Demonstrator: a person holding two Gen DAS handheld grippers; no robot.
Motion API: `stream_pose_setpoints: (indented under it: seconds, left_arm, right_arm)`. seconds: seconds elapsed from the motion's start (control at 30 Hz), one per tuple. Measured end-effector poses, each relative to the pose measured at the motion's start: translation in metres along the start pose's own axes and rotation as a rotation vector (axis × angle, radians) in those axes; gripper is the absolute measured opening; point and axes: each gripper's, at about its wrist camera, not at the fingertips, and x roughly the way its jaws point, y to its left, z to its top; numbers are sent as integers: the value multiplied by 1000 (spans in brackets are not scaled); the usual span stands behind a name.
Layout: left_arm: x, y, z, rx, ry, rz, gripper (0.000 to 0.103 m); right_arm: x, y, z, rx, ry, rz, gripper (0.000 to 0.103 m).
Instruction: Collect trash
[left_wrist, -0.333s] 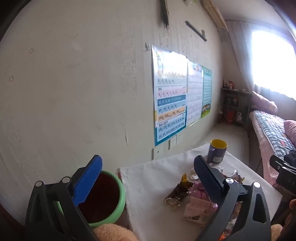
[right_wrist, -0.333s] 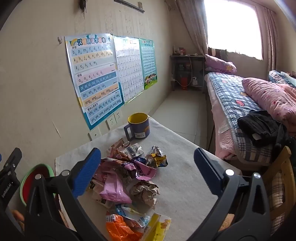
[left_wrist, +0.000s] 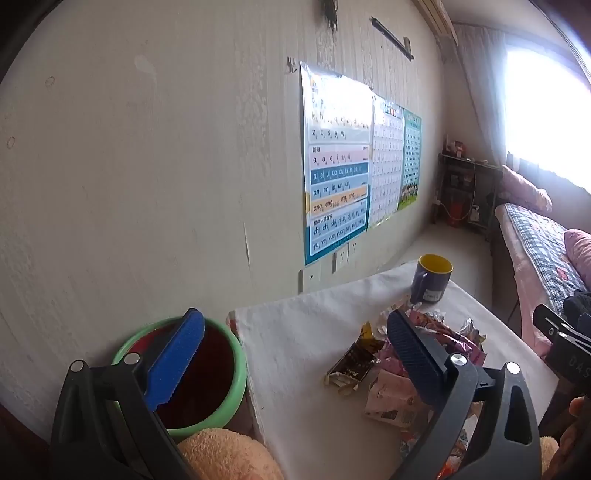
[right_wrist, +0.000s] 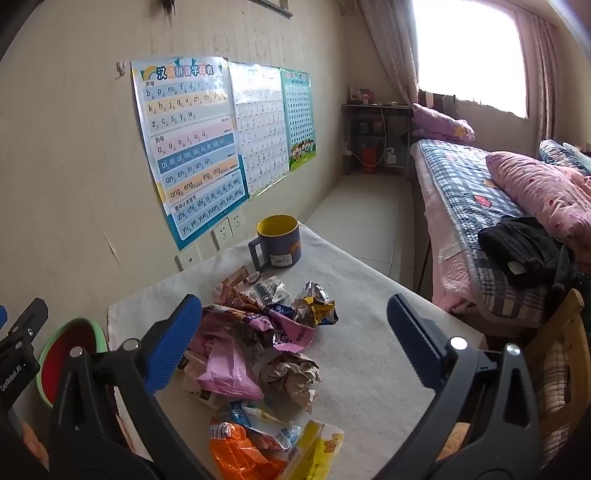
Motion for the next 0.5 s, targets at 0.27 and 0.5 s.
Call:
stream_pose_setpoints:
  seconds: [0.27,0.5]
  left_arm:
    - [11,-5,-5,2,33,1,95]
    - [16,-4,-7,-6,51,0,95]
  right_arm:
    - [3,9,-1,-12,28,4,99]
    - [6,8,-1,-4,39,0,99]
